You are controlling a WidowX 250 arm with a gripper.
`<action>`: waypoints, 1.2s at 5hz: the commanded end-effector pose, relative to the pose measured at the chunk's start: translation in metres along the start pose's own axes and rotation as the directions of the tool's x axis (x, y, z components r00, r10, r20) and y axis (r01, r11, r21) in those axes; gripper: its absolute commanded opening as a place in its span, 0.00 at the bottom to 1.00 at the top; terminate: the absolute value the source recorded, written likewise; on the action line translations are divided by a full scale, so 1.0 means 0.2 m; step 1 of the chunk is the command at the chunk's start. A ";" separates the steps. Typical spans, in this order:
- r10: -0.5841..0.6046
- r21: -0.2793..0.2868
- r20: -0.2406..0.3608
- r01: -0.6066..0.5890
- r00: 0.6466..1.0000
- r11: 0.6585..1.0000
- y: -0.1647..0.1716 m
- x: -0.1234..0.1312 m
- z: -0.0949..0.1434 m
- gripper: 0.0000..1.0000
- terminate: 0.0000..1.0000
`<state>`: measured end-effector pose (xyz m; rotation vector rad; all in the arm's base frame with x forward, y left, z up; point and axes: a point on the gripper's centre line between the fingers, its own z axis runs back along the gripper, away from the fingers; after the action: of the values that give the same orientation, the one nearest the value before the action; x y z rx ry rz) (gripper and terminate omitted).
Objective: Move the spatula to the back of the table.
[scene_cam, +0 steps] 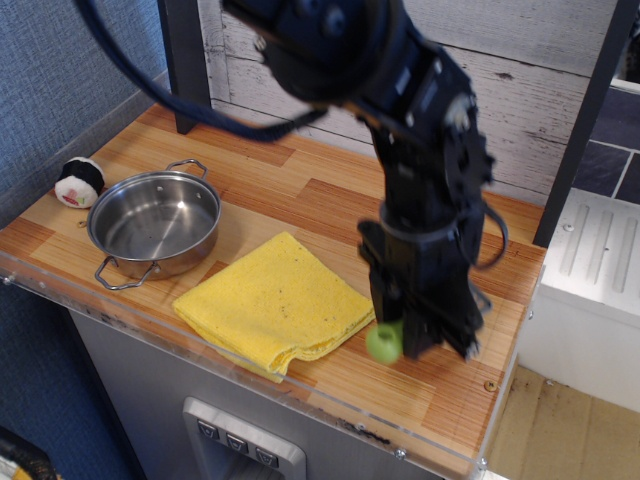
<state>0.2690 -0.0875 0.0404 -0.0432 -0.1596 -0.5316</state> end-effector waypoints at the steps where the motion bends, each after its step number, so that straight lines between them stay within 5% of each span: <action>1: -0.271 0.033 0.046 0.270 0.962 0.962 0.23 0.16 0.15 0.00 0.00; 3: -0.540 -0.033 -0.033 0.539 0.841 0.842 0.46 0.25 0.08 0.00 0.00; 5: -0.714 0.021 -0.068 0.716 0.697 0.698 0.55 0.36 0.04 0.00 0.00; 6: -0.726 0.079 -0.029 0.726 0.687 0.683 0.55 0.39 0.01 0.00 0.00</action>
<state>0.3865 -0.0282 0.0425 0.0835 -0.1740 -1.3327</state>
